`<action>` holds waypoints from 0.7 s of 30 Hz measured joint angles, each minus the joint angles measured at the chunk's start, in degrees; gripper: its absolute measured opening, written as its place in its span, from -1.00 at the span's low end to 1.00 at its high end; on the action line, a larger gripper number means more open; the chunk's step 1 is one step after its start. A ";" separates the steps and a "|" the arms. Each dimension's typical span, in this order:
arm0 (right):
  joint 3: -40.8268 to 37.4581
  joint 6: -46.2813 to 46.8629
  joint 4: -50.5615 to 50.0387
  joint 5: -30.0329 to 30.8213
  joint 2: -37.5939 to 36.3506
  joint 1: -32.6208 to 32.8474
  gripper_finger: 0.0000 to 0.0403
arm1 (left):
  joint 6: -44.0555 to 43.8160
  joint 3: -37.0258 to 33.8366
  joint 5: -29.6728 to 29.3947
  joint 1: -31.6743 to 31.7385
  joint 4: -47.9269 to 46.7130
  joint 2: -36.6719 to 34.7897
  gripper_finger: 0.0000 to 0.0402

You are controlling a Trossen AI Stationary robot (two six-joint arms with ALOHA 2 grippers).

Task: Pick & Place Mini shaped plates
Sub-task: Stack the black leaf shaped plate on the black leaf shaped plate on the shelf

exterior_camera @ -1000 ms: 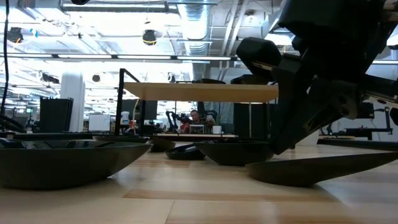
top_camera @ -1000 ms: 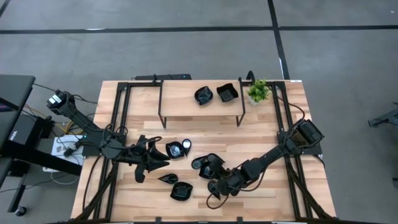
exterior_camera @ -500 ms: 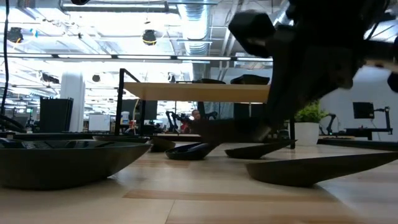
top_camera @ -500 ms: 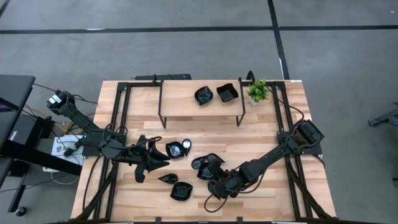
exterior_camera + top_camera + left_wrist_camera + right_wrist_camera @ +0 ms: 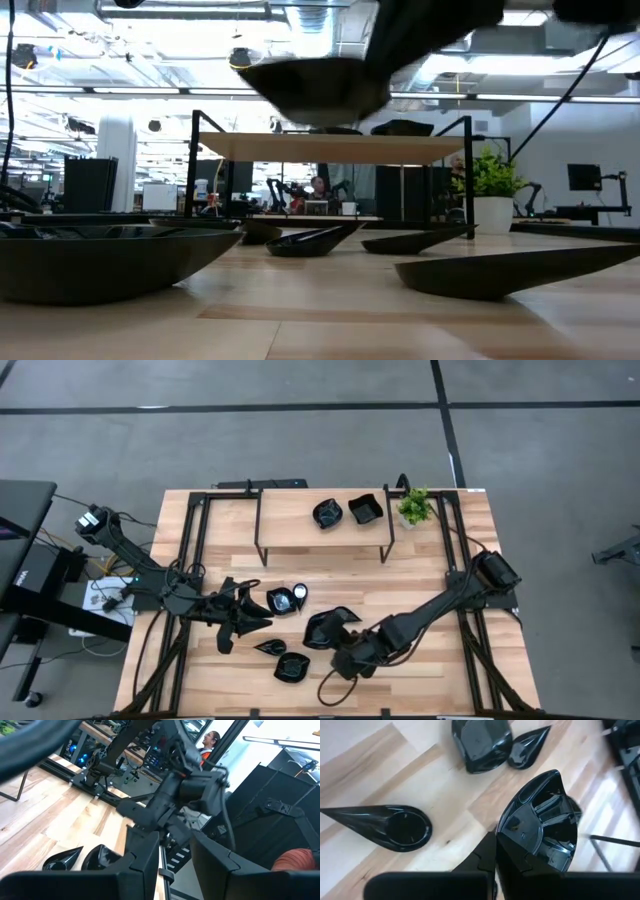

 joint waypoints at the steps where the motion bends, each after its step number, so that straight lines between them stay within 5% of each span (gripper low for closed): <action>1: 1.08 -0.52 -0.97 -0.02 0.00 -0.17 -0.98 | 0.00 0.00 0.00 0.00 0.02 0.00 -0.44; 21: 33.53 -10.49 -28.56 -0.15 -0.02 -12.50 -0.98 | -0.03 0.00 0.00 0.00 0.43 -0.02 -0.44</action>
